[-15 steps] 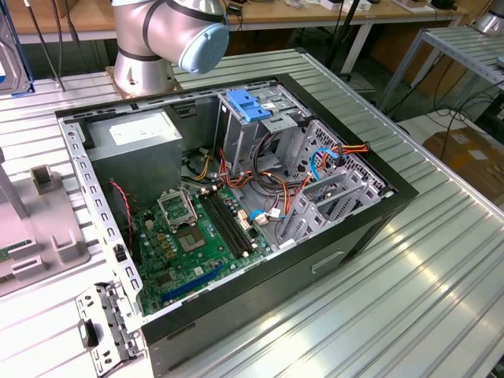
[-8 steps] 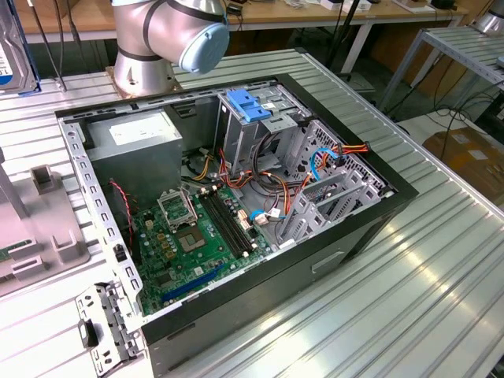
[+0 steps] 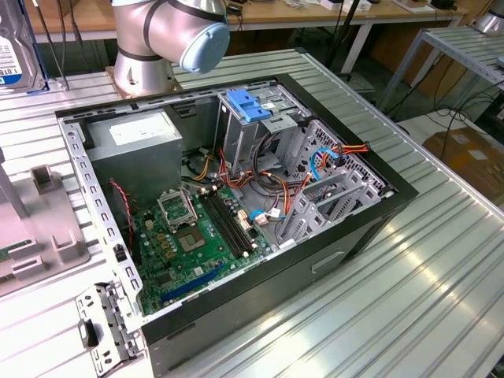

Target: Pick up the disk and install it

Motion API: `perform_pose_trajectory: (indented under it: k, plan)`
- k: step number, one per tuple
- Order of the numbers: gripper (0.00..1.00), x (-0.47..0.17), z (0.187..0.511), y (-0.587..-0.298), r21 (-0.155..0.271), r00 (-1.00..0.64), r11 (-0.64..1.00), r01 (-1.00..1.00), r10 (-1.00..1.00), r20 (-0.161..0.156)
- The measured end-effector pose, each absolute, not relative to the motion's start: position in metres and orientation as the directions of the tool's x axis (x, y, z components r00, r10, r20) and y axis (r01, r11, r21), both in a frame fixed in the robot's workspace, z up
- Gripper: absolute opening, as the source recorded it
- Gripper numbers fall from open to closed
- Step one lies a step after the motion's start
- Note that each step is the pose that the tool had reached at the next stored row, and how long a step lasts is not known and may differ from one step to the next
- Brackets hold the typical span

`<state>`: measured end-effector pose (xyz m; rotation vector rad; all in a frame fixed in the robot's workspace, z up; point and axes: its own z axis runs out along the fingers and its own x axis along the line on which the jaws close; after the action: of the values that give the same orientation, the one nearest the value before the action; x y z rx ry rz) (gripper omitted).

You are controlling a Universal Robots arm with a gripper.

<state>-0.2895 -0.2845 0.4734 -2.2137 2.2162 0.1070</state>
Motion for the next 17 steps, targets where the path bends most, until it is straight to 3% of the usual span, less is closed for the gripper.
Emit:
perform_pose_trajectory:
  k: [17]
  plan:
    - [0.36, -0.27, 0.473, -0.285, 0.043, -0.002, 0.0, -0.999, -0.999, -0.053]
